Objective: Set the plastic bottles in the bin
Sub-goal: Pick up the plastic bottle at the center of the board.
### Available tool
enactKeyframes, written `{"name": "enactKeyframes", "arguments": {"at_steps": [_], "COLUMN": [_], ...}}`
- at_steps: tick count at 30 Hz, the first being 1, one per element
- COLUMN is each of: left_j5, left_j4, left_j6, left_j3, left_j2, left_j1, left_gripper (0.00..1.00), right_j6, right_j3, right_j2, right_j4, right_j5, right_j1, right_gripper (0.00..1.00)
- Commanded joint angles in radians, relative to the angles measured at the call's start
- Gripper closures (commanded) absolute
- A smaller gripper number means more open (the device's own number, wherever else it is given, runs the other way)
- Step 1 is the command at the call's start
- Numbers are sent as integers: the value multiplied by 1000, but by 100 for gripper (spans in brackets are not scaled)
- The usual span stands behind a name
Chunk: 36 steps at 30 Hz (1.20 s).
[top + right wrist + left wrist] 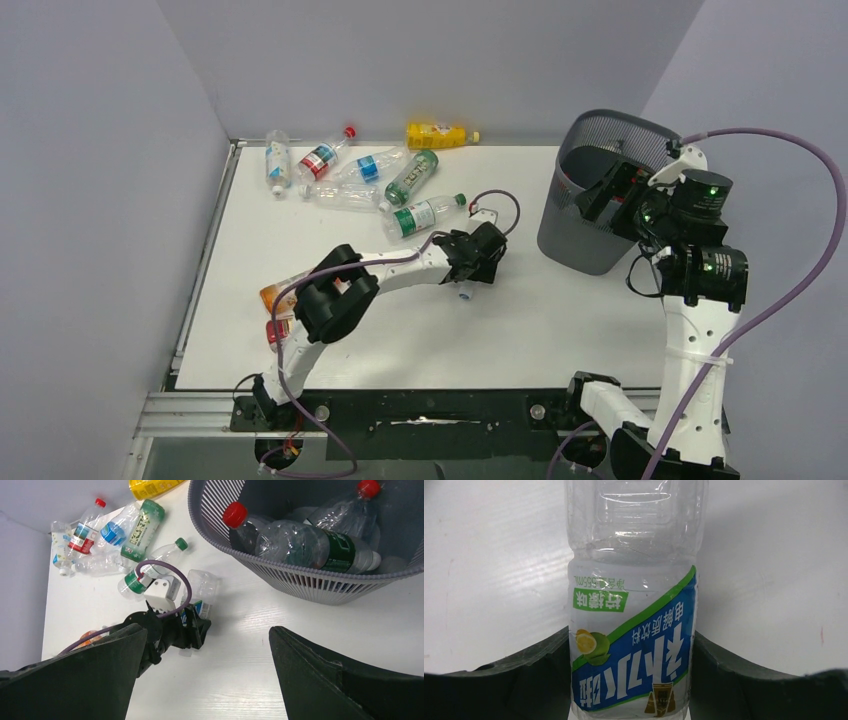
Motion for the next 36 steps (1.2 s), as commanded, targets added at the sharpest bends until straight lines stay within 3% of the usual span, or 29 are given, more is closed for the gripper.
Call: {"name": "enactKeyframes", "arguments": {"at_steps": [1, 12, 18, 26, 30, 36], "left_j5": [-17, -4, -9, 157, 264, 338], "left_j4": [-2, -25, -30, 38, 112, 272], "left_j6": [20, -25, -54, -35, -10, -65], "left_j3": [-61, -195, -305, -456, -499, -619], "left_j2": [-166, -407, -570, -800, -901, -1024], "left_j1": [-48, -104, -111, -132, -138, -150], "left_gripper": [46, 49, 50, 50, 50, 50], "right_j6": [16, 29, 55, 203, 316, 349], "right_j3": [-34, -108, -192, -326, -428, -400], "right_j2": [-30, -27, 20, 16, -6, 54], "right_j4": [76, 117, 213, 369, 511, 546], "right_j5": [-50, -161, -132, -70, -114, -136], "right_j1": [17, 72, 166, 375, 433, 488], "right_gripper": [0, 1, 2, 2, 2, 2]}}
